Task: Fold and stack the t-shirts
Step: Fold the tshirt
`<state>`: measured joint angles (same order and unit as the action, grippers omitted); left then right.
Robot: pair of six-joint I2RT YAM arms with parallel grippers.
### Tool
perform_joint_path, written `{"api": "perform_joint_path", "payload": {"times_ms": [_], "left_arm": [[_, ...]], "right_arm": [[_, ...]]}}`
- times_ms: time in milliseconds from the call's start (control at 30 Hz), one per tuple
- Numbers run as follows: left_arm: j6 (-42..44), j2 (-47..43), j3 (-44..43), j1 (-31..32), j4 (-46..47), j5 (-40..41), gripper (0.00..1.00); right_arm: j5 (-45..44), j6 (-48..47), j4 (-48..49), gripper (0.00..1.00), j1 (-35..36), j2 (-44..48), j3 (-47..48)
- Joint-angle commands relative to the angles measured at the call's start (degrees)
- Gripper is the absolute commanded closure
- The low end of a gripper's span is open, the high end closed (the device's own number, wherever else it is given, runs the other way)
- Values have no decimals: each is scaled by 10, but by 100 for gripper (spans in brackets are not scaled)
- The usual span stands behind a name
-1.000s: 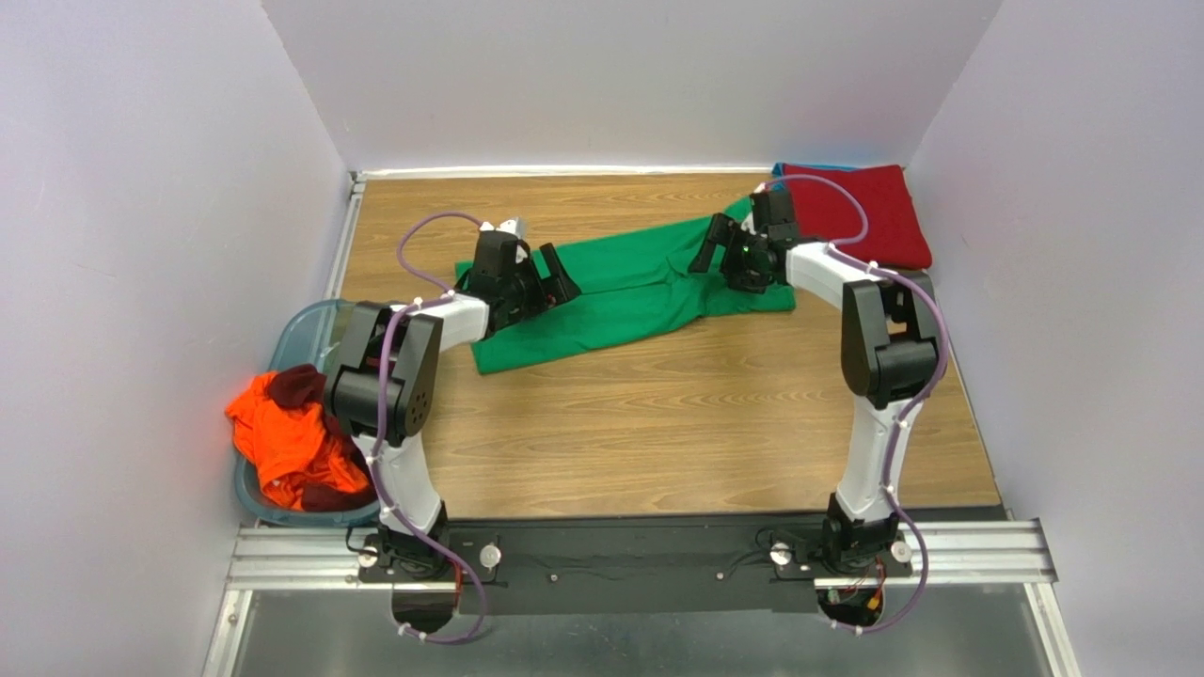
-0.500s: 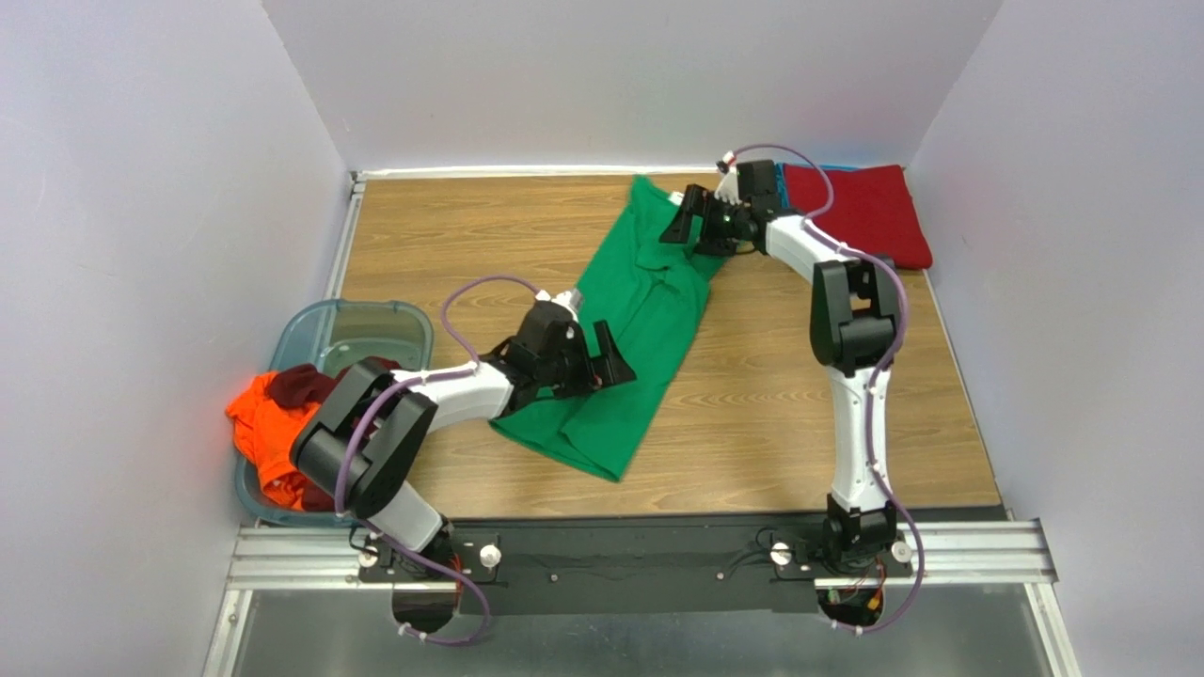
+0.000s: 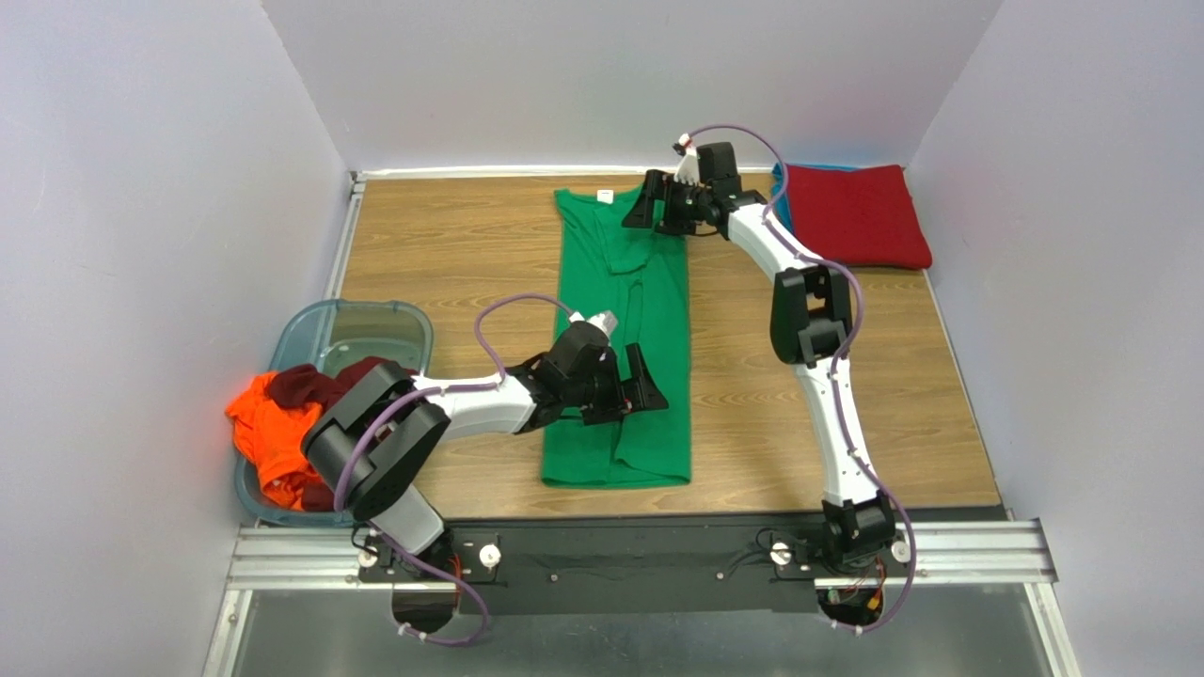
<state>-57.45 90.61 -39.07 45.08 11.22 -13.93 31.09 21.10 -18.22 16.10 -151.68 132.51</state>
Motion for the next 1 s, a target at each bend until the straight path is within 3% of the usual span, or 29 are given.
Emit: {"api": "perform_joint_path", "payload": {"times_ms": [0,167,367,667,967], "left_arm": [[-23,24,-9,15,-23,14,2],[-30,19,-32,28,-31,41,2],[-14,-20,-75,46,-111,119,2],[-7,-117,-94,74,-246,216,2],[-95,-283,-22,75,-411,297,2]], "right_arm": [[-27,15,-65,0,11,-56,20],[-32,12,-67,0,19,-54,25],[-61,-5,-67,0,22,4,-19],[-129,-20,-80,0,22,202,-106],[-251,-19,-84,0,22,433,-344]]}}
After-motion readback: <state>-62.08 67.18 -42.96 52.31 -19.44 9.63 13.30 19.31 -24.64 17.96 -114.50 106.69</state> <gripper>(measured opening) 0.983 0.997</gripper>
